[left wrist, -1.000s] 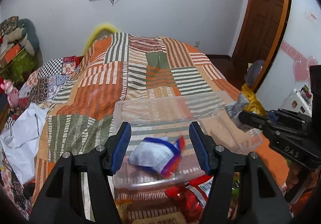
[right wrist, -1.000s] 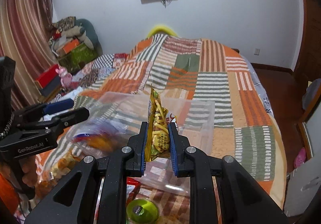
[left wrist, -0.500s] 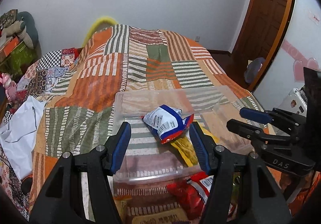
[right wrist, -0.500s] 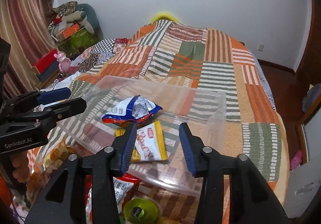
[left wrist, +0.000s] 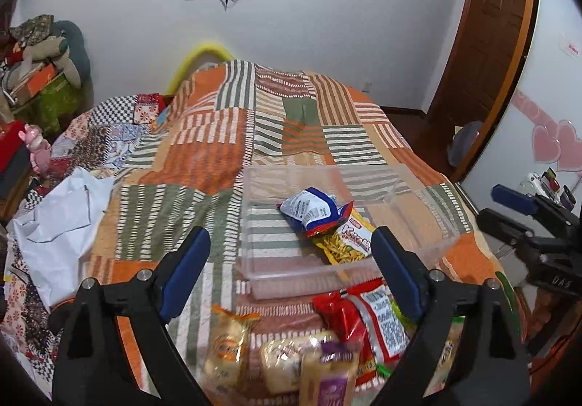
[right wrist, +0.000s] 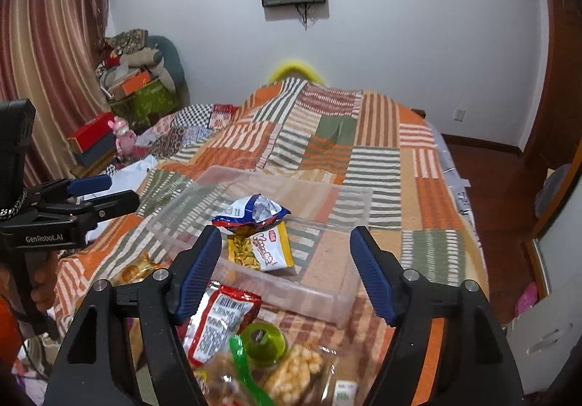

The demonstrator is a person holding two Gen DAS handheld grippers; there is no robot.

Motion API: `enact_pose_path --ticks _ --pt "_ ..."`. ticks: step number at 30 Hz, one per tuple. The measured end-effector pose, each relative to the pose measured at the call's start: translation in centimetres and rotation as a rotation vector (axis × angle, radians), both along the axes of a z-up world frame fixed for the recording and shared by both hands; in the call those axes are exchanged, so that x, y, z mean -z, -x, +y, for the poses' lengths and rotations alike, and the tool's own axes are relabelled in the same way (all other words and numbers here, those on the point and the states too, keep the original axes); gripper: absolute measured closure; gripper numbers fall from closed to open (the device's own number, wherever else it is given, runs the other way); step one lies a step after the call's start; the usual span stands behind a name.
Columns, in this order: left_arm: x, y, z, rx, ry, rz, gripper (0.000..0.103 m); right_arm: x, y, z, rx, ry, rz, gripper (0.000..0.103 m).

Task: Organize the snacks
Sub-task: 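Grasp the orange nugget bag with the left tool while the right tool grasps the cookie roll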

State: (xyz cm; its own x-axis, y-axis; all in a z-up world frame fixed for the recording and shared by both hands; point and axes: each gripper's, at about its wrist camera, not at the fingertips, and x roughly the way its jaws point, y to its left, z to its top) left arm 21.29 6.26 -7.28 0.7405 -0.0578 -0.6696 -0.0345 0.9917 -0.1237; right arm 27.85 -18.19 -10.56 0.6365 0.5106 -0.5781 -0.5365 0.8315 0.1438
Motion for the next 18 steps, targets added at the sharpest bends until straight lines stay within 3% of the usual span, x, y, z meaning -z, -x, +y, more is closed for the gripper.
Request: enact_pose_path --ticks 8,18 --pt "-0.6 4.6 1.2 -0.011 -0.022 -0.012 0.006 0.2 2.4 -2.3 0.033 -0.001 -0.014 0.025" --pt "2.6 9.0 3.5 -0.062 0.004 0.072 0.006 2.3 4.5 -3.9 0.057 0.027 0.041 0.023"
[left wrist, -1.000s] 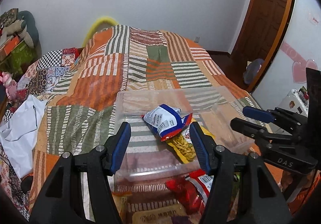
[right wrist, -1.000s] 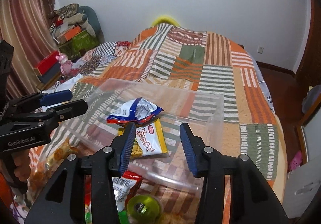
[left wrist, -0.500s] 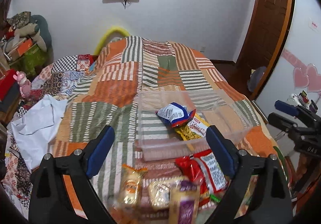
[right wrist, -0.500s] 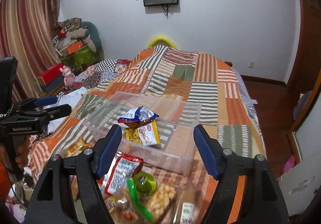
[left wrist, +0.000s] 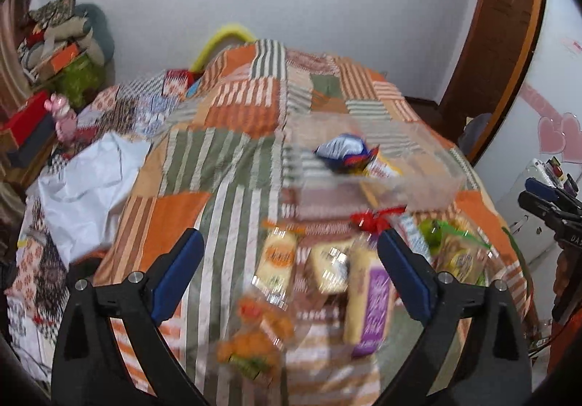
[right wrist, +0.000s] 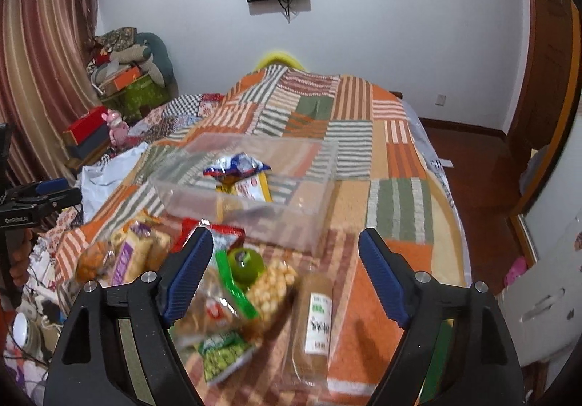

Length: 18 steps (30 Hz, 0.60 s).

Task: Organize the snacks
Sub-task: 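Grasp the orange nugget bag with the left tool while the right tool grasps the cookie roll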

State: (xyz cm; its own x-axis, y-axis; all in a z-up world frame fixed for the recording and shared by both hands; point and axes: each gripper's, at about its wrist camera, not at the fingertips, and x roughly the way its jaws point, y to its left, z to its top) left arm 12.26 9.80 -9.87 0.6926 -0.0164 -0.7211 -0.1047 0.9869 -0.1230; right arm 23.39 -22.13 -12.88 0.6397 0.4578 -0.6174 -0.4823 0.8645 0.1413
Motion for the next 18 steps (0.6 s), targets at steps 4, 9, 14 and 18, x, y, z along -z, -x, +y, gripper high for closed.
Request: enact_pose_path --ticks 4,9,14,18 --pt "2.4 1.1 0.9 -0.022 0.006 0.055 0.006 1.5 0.5 -0.6 0.018 0.001 0.039 0.023" --pt "5.0 2.1 1.8 -0.041 0.046 0.114 0.006 3.8 1.1 -1.7 0.052 0.002 0.099 0.023" --pt "7.1 2.3 2.2 -0.05 0.098 0.172 0.006 6.0 0.9 -2.4 0.075 0.012 0.173 0.023" --pt "8.8 2.3 2.2 -0.056 0.109 0.208 0.006 7.6 0.2 -2.5 0.086 0.029 0.217 0.023"
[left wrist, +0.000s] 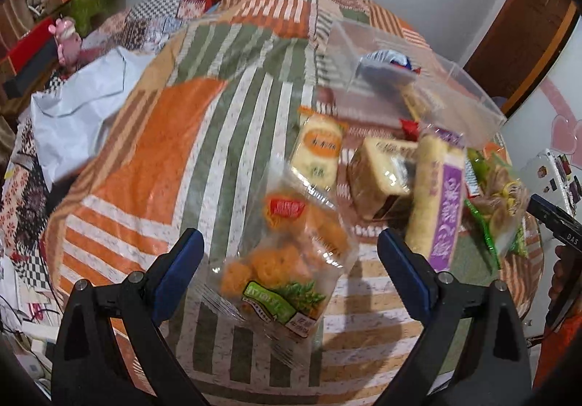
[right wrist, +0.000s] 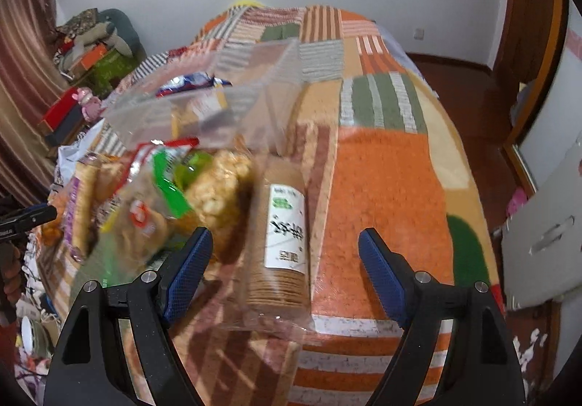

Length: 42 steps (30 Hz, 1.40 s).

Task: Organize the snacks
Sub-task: 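Grasp the orange nugget bag with the left tool while the right tool grasps the cookie roll, then carry both snacks into the clear box and open both tools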

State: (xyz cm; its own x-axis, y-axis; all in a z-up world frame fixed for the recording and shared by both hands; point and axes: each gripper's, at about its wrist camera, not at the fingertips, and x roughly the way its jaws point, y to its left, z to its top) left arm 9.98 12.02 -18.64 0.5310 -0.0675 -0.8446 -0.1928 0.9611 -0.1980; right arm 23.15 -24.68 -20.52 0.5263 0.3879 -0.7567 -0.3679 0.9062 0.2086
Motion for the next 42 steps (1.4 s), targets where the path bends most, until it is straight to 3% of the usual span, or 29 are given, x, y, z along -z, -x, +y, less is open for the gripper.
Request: enact_pose_path --ticks 3,7,12,13,19,32,42 --pt "0.9 0.0 -0.2 0.002 -0.007 0.011 0.007 0.5 -0.2 -0.1 0.0 -0.007 0.017 0.023" --pt "1.7 -0.2 -1.0 0.031 -0.043 0.024 0.025 1.4 -1.0 -0.1 0.001 -0.027 0.073 0.028" --pt "2.2 0.0 -1.0 0.038 -0.038 0.02 0.037 1.7 -1.1 0.3 -0.007 -0.033 0.078 0.034" --pt "2.2 0.1 -0.9 0.034 -0.03 0.018 0.042 1.7 -1.0 0.3 -0.008 -0.033 0.075 0.036" --pt "1.8 0.7 -0.4 0.014 -0.011 0.012 0.049 1.7 -1.3 0.5 -0.029 -0.042 0.072 0.068" --pt "-1.7 1.4 -1.2 0.036 -0.029 -0.084 0.05 0.9 -1.1 -0.1 0.004 -0.073 0.061 0.07" --pt "-5.5 -0.6 -1.5 0.047 -0.038 -0.186 0.05 -3.2 -1.0 -0.9 0.027 -0.089 -0.056 0.07"
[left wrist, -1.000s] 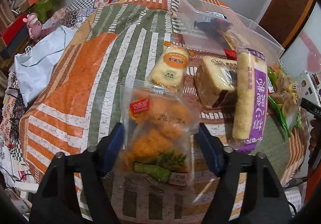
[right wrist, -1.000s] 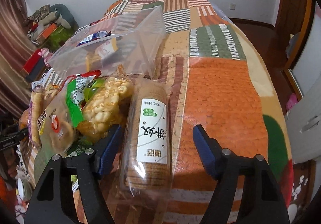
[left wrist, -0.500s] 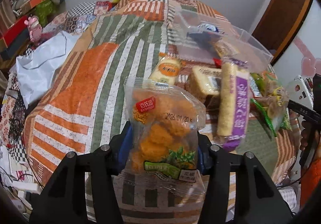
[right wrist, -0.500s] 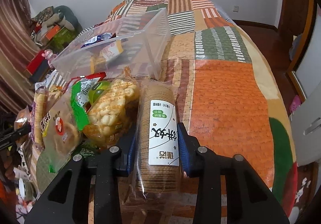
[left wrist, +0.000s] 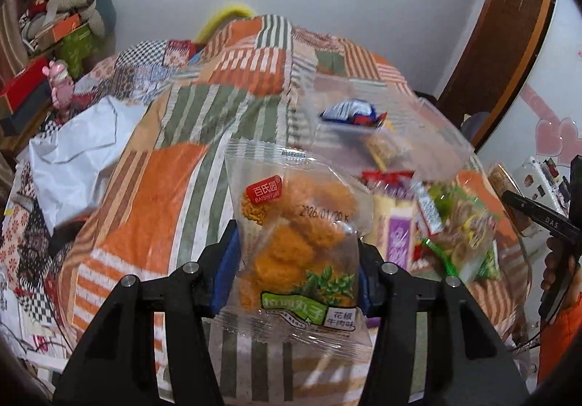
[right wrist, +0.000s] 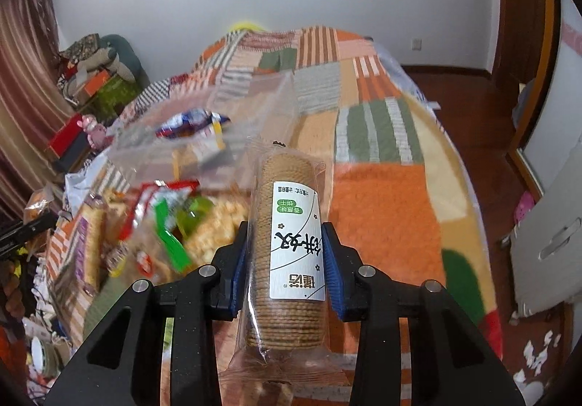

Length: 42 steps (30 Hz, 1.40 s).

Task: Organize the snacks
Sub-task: 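Carry both snacks into the clear box and open both tools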

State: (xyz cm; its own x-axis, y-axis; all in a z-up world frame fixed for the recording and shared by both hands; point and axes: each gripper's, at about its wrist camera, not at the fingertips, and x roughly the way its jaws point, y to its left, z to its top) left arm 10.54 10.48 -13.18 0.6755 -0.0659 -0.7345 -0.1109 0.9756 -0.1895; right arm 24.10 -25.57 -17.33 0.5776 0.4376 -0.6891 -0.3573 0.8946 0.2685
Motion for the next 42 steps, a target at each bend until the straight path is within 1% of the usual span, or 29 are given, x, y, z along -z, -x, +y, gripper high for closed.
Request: enact_pose_path --ticks 6,10,18,24,30,42 --pt "-1.9 -1.7 -0.9 0.023 -0.002 -0.056 0.05 -2.4 -0.6 1.1 -0.031 -0.008 -0.083 0.07" --pt "-2.8 -3.0 -1.7 0.04 -0.014 -0.078 0.05 -3.7 -1.4 2.0 -0.048 -0.027 -0.125 0.07" --pt "-4.1 -5.7 -2.8 0.069 -0.029 -0.114 0.05 -4.9 -2.2 3.5 -0.073 -0.042 -0.187 0.07" --pt "-4.3 -8.1 -3.0 0.086 -0.032 -0.117 0.05 -5.4 -3.6 4.3 -0.075 -0.052 -0.206 0.07" --pt "-4.1 -10.8 -3.5 0.112 -0.055 -0.109 0.05 -5.4 -5.2 5.2 -0.076 -0.06 -0.205 0.07" --pt "-2.2 -16.0 -5.1 0.166 -0.065 -0.055 0.05 -4.6 -8.4 7.5 -0.101 -0.036 -0.178 0.07"
